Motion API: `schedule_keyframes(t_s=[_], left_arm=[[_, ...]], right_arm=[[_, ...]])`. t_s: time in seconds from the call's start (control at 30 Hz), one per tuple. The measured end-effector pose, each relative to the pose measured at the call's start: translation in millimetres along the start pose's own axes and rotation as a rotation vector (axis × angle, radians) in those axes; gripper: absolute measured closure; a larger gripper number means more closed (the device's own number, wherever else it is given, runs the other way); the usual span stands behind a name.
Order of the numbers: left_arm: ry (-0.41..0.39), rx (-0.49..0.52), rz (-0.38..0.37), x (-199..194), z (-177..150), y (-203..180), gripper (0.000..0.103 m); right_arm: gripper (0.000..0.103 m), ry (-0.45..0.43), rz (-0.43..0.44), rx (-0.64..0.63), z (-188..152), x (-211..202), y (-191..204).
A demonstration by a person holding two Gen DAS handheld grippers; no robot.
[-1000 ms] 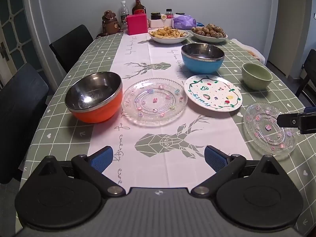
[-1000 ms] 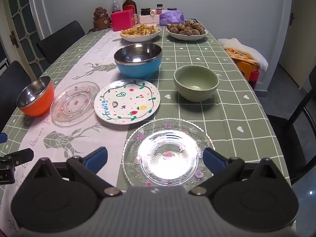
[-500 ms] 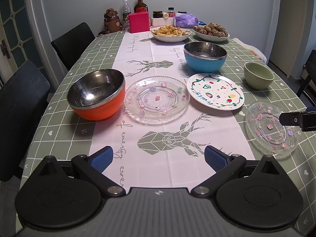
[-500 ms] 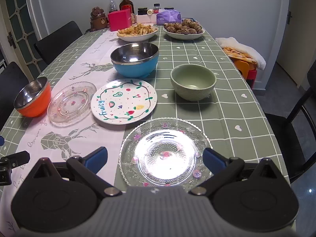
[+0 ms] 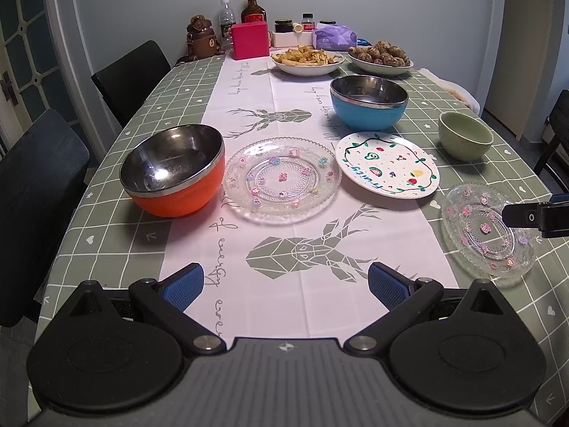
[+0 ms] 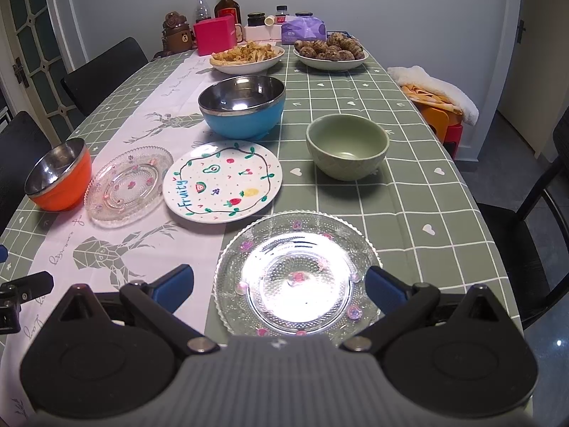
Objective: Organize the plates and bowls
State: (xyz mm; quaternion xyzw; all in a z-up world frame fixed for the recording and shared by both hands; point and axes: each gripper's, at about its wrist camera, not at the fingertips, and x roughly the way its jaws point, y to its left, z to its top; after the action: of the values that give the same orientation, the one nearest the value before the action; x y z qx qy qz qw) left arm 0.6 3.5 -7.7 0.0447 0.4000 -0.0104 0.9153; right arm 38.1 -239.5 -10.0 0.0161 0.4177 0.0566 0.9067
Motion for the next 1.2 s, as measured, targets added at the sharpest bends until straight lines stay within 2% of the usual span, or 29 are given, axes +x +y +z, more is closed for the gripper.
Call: schedule_keyframes(t_s=[1.2], left_arm=[[0.009,-0.014,-0.011,0.7,-2.3,1.2,0.0]], right_arm=[[0.002,0.013,-0.004,0.004,-2.6,4.4,-1.2]])
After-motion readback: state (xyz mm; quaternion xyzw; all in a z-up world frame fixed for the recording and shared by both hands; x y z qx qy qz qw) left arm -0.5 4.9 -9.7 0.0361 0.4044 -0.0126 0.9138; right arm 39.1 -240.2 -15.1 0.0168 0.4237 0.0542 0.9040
